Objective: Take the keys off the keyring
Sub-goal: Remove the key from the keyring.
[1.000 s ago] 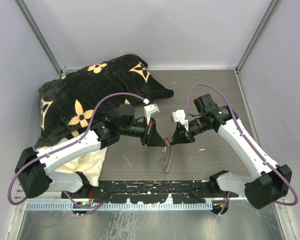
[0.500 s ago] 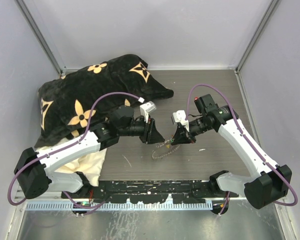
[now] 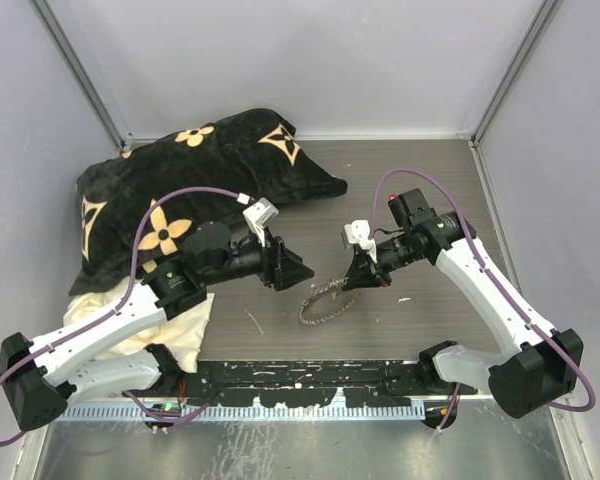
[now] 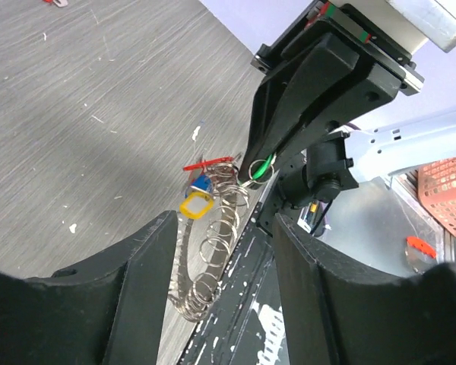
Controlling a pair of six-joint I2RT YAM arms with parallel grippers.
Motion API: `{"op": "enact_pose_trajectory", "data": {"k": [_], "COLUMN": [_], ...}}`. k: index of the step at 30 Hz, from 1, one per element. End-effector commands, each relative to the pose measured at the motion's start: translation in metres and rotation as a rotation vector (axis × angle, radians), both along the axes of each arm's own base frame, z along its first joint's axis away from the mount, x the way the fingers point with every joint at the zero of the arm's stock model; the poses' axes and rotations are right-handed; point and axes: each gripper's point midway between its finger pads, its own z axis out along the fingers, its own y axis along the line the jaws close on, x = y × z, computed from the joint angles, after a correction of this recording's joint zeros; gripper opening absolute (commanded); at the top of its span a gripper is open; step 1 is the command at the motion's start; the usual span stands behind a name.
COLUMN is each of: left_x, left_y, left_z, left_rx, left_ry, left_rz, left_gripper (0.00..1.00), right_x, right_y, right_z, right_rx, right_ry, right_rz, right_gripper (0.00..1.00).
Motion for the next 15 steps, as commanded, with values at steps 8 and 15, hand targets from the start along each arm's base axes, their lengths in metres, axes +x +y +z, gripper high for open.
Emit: {"op": "enact_pose_trajectory", "data": {"k": [8,15], "left_x": [-0.021,-0.013], "left_y": [-0.029,-0.036], "left_z": [0.017,0.004], "left_rx": [0.101,0.205], "left_ry": [0.006,0.019], "left_rz": [0.010,0.091], "left_gripper": [0.48,0.39], "right_x": [0.007,0.007], "right_y": [0.005,0.005], "right_z": [0.012,0.011], "right_rx": [0.043,0.041], "right_ry": [-0.025,-0.026], "right_rz": [-0.019,-0.025], "right_gripper": [0.01,0.01]}}
